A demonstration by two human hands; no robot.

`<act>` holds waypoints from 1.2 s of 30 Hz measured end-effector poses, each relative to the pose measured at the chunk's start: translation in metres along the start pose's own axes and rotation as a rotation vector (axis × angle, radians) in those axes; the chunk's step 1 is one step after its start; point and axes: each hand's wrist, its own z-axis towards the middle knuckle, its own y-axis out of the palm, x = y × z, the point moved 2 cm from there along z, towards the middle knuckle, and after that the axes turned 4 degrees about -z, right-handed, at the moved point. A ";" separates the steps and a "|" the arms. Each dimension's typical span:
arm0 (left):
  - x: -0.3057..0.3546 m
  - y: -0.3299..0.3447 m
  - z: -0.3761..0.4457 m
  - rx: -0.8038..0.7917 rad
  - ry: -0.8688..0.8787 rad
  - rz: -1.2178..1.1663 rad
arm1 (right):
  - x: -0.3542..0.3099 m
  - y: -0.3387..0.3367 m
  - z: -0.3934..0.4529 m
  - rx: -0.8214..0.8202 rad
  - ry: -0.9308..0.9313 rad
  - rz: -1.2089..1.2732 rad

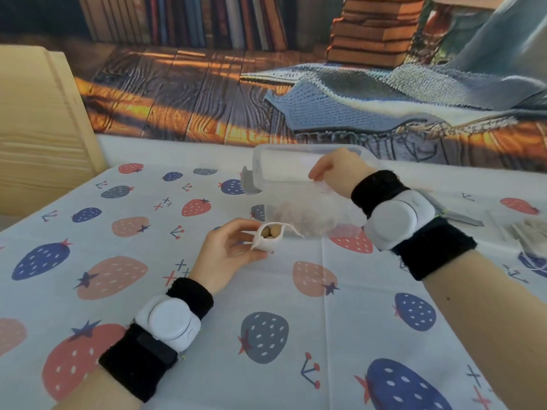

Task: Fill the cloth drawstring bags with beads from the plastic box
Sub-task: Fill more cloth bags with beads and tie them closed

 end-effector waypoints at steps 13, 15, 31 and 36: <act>0.002 0.004 -0.005 -0.119 -0.020 -0.085 | 0.010 0.024 -0.038 -0.384 -0.156 -0.067; 0.000 0.004 -0.005 -0.125 -0.014 -0.076 | 0.006 0.027 -0.037 -0.457 -0.200 -0.149; 0.004 0.005 -0.006 -0.145 -0.022 -0.066 | 0.001 0.050 -0.017 -0.465 -0.229 -0.331; 0.004 0.005 -0.006 -0.153 -0.020 -0.063 | 0.007 0.055 -0.015 -0.470 -0.211 -0.321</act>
